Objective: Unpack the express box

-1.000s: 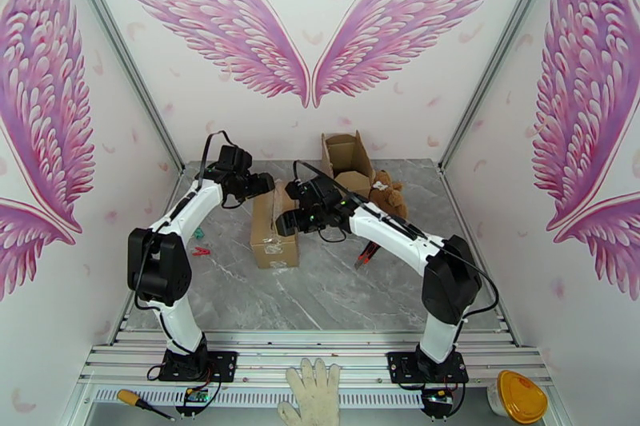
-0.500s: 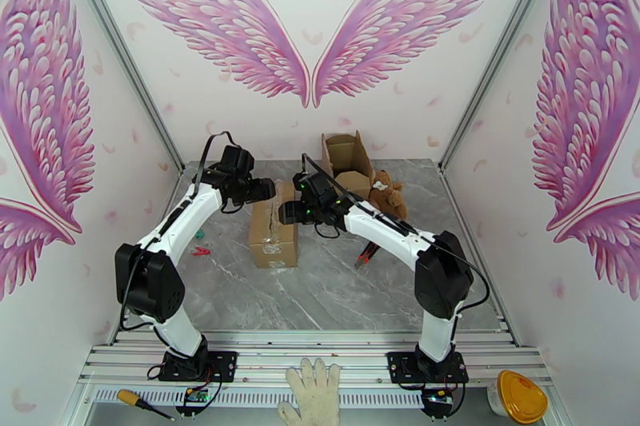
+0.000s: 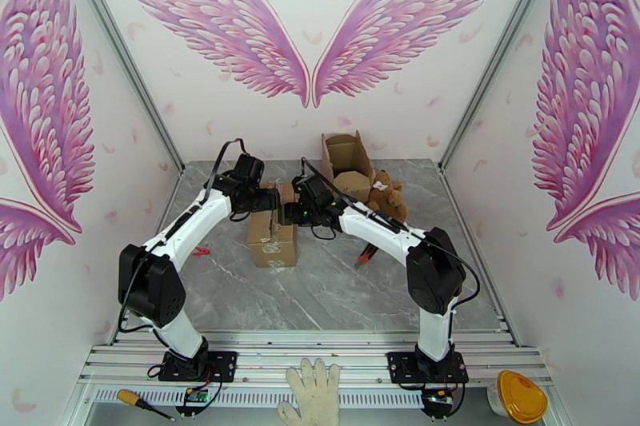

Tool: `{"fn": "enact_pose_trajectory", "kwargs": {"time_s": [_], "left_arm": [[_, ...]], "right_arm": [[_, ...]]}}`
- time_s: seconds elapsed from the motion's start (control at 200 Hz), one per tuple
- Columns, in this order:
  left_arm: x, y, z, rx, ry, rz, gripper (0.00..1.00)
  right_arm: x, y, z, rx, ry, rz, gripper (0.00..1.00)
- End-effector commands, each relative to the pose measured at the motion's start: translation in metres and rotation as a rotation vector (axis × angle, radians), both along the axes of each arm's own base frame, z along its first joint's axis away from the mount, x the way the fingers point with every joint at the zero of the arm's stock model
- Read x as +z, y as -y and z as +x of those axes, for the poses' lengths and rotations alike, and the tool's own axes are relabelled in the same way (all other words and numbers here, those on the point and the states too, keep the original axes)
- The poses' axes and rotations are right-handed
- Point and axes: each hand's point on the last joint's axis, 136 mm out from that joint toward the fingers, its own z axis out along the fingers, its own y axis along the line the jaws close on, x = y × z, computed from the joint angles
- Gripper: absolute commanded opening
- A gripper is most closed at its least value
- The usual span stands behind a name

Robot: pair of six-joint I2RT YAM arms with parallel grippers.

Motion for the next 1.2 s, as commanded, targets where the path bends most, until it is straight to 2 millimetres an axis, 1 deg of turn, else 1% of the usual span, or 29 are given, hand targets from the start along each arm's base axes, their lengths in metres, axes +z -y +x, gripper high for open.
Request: {"fn": "enact_pose_trajectory", "kwargs": {"time_s": [0.0,0.1,0.2,0.305,0.39,0.455,0.55,0.645,0.78,0.865,0.985,1.164,1.194], "left_arm": [[-0.032,-0.005,-0.019,0.009,-0.115,0.161,0.84],[-0.038,-0.005,-0.019,0.01,-0.133,0.238,0.85],[-0.04,-0.003,-0.017,0.014,-0.145,0.29,0.86],[-0.029,0.009,-0.013,0.005,-0.108,0.281,0.91],[-0.023,0.016,-0.011,-0.006,-0.096,0.304,0.92],[-0.025,0.012,-0.011,-0.009,-0.111,0.365,0.92],[-0.032,0.003,-0.012,-0.013,-0.147,0.457,0.89],[-0.03,-0.001,-0.011,-0.021,-0.152,0.505,0.81],[-0.018,-0.002,-0.005,-0.036,-0.139,0.544,0.68],[-0.013,-0.002,-0.002,-0.054,-0.141,0.555,0.55],[-0.002,-0.003,0.002,-0.073,-0.135,0.559,0.39],[0.017,-0.007,0.005,-0.105,-0.135,0.55,0.2],[0.02,-0.009,0.005,-0.111,-0.136,0.547,0.15]], "right_arm": [[-0.034,0.0,-0.004,-0.033,-0.056,-0.041,0.68],[-0.034,-0.003,-0.005,-0.038,-0.058,-0.028,0.67],[-0.029,-0.006,-0.005,-0.034,-0.045,-0.006,0.66],[-0.031,-0.01,-0.006,-0.023,-0.055,0.008,0.66],[-0.031,-0.014,-0.008,-0.016,-0.056,0.027,0.65],[-0.032,-0.015,-0.009,-0.015,-0.064,0.03,0.65],[-0.033,-0.015,-0.008,-0.015,-0.067,0.027,0.65],[-0.036,-0.014,-0.009,-0.017,-0.072,0.017,0.65],[-0.042,-0.01,-0.009,-0.029,-0.083,-0.007,0.65],[-0.047,-0.008,-0.009,-0.034,-0.096,-0.026,0.65],[-0.056,-0.005,-0.01,-0.042,-0.125,-0.049,0.65],[-0.06,0.001,-0.008,-0.07,-0.136,-0.065,0.65],[-0.06,0.002,-0.008,-0.077,-0.138,-0.068,0.65]]}}
